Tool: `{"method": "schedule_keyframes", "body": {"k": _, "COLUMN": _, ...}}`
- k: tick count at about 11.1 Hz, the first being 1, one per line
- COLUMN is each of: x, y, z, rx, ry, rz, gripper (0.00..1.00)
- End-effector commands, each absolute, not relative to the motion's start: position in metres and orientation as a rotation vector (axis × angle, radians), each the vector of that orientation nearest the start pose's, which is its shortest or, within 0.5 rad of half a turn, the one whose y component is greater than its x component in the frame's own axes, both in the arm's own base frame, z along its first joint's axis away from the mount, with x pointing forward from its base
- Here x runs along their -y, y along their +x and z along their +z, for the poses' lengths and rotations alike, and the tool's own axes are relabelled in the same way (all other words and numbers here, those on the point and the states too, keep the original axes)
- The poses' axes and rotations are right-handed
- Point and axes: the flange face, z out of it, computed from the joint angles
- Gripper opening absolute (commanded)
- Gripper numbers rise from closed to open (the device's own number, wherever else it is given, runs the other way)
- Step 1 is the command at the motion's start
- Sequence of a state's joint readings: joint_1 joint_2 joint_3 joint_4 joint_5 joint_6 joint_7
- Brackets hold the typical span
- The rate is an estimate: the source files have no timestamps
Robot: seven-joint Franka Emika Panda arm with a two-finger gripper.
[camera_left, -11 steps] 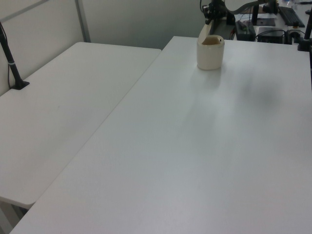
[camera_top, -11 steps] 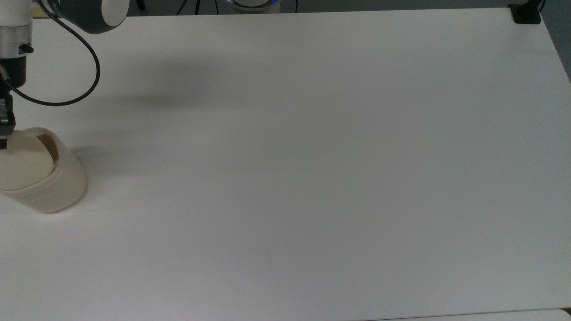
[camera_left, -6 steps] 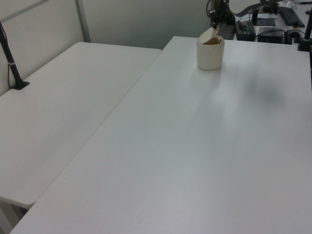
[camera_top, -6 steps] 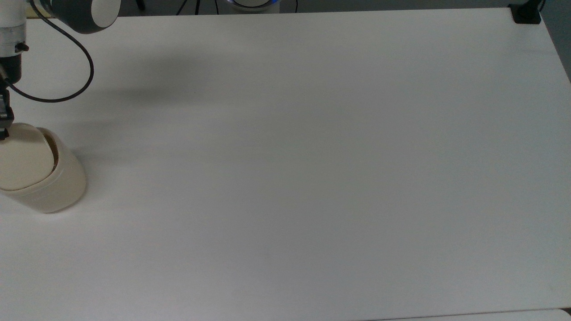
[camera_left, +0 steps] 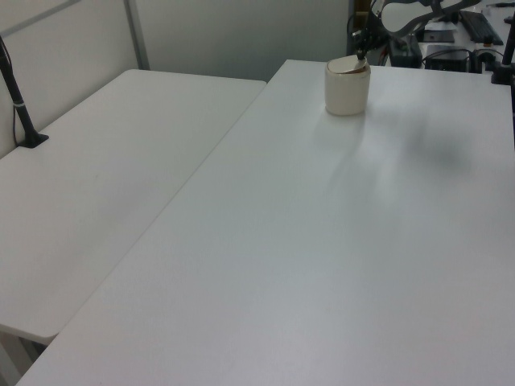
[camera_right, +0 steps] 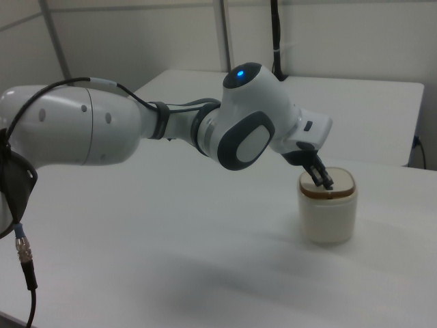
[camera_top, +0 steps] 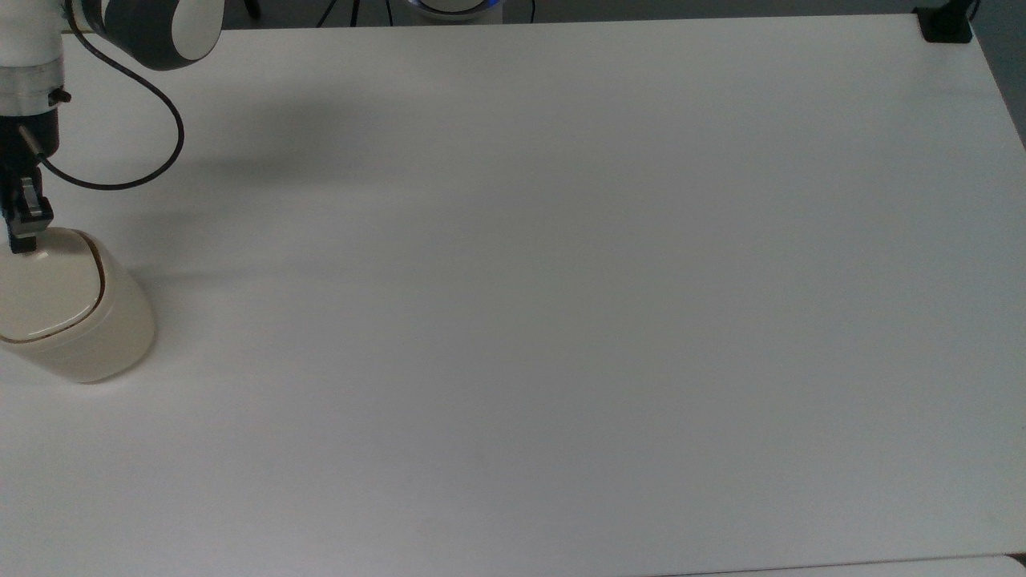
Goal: Close the trash bin
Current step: 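Press the lid flat onto the bin rim with the gripper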
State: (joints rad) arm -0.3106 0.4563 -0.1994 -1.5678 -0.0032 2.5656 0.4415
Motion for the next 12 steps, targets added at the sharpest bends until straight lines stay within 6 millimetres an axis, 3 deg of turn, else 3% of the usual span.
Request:
{"method": "schedule_keyframes", "body": {"k": 1, "x": 0.328, "y": 0.641, "z": 0.433, "rx": -1.336, "ry": -2.829, "rz": -0.857, "gripper": 0.0}}
{"method": "schedule_keyframes", "body": {"k": 12, "x": 0.335, "y": 0.643, "z": 0.404, "rx": -1.318, "ry": -2.85, "rz": -0.892, "gripper": 0.0}}
